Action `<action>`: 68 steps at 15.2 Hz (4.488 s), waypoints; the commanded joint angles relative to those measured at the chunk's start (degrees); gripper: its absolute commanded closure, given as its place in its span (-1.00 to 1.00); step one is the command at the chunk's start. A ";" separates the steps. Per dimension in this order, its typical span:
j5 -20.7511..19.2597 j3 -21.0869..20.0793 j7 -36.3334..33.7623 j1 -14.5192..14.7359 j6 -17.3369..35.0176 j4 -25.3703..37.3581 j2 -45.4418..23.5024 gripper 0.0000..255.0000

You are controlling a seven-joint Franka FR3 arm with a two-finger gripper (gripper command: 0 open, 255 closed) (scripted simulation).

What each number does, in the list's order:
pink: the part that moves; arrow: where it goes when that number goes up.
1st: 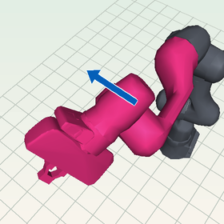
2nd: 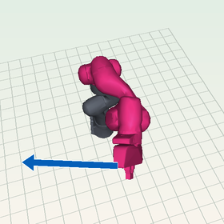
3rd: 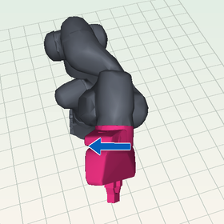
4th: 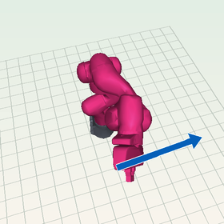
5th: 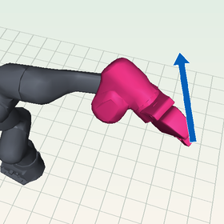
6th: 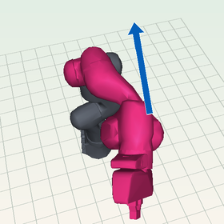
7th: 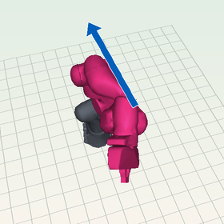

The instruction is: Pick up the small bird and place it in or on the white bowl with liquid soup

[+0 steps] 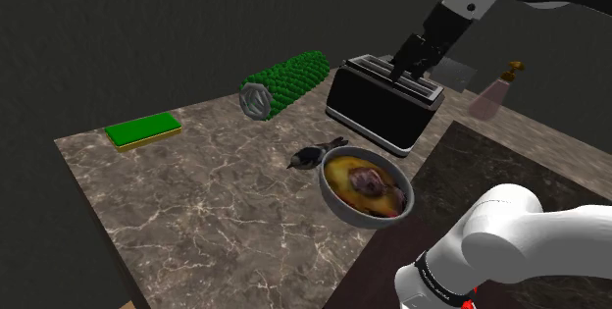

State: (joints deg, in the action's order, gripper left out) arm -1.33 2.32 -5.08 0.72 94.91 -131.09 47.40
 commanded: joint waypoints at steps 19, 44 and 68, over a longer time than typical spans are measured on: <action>21.16 -15.90 -60.58 -10.59 14.80 -6.50 -26.37 -1.00; 23.17 -17.39 -61.79 -10.03 21.81 -10.75 -29.36 1.00; 21.23 -15.45 -65.92 -10.53 3.64 2.42 -23.94 1.00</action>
State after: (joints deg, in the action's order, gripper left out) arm 19.95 -13.21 -70.79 -9.81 99.39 -129.33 23.26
